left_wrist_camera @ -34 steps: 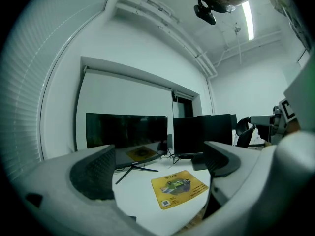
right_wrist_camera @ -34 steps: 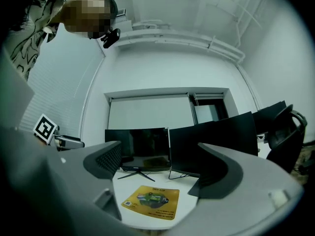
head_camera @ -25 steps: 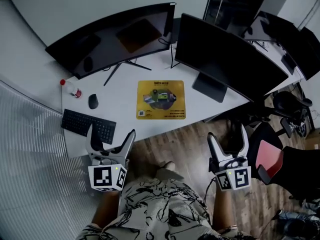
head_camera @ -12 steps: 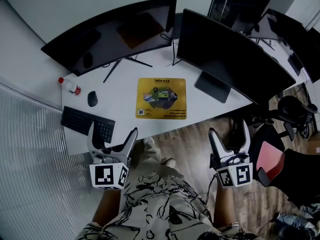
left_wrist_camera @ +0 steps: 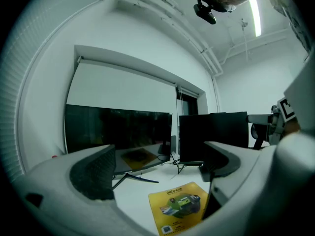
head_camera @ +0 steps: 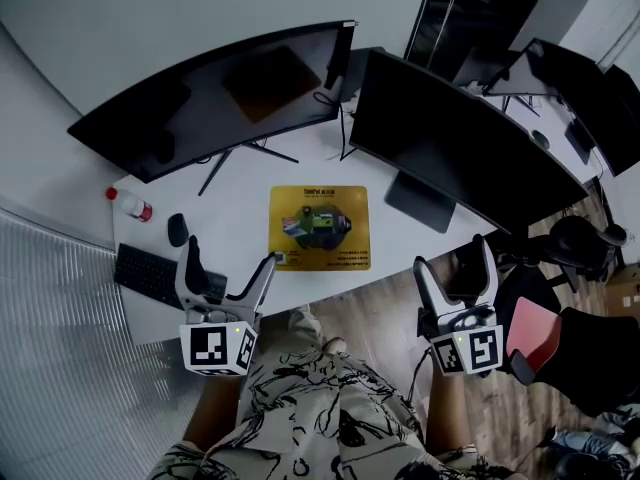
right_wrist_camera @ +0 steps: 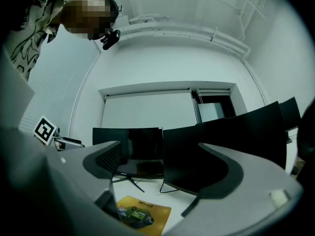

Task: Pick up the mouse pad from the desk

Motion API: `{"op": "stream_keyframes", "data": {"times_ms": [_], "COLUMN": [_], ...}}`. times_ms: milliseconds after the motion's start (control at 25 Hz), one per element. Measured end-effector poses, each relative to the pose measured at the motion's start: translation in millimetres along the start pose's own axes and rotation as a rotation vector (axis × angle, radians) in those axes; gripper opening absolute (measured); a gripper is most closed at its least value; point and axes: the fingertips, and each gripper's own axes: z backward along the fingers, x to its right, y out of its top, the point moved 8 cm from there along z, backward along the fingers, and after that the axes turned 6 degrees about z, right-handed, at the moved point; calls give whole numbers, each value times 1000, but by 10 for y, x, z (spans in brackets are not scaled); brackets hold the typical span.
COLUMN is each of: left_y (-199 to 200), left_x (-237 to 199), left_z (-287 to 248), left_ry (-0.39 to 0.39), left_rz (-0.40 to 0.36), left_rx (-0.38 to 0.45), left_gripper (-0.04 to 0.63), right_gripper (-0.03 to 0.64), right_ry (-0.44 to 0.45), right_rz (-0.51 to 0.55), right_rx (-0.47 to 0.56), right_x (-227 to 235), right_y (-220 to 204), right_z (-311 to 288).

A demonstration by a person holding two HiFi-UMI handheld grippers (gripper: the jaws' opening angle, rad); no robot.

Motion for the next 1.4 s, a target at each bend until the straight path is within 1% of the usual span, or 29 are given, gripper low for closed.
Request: {"op": "stream_keyframes", "data": {"times_ms": [200,440,680,880,1000,1080,1160,1240,1400], "left_y": [-9,-24,-85,-214,-383,-532,-680,-850,-1257], "left_x": [-224,-422,-639,-779,-770,-769,-787,-801,-759], "left_z": [-325,-649,-897,-1063,-1152,-1224,-1300,-1385,-1533], "left_ry": [-17,-26,-44,-40,-36,-25,3,38,97], "left_rz": [20,43,51,49,56,77,107,121,138], "left_rx": [-11,-15,-48,-84,-135,-165,-176,-202,-304], "left_gripper": [546,546,546,546,545,545,545,545,545], "right_gripper": [476,476,476,479,479,480,480,480,480], "right_ry": [-1,-10,-39,-55,-64,-84,-103,-106,-94], "right_rz": [14,20,23,17,1,-26,-75,-109,-87], "right_rx": [3,-14,-43,-91,-156,-204,-255,-308,-423], "right_x": [-50,-45,-87,-71,11,101,207,291,386], "right_y": [10,-45,-135,-316,-553,-791,-1067,-1326,-1793], "right_z": [-383,-707,-975,-1123,-1172,-1211,-1268,-1333,-1424]}}
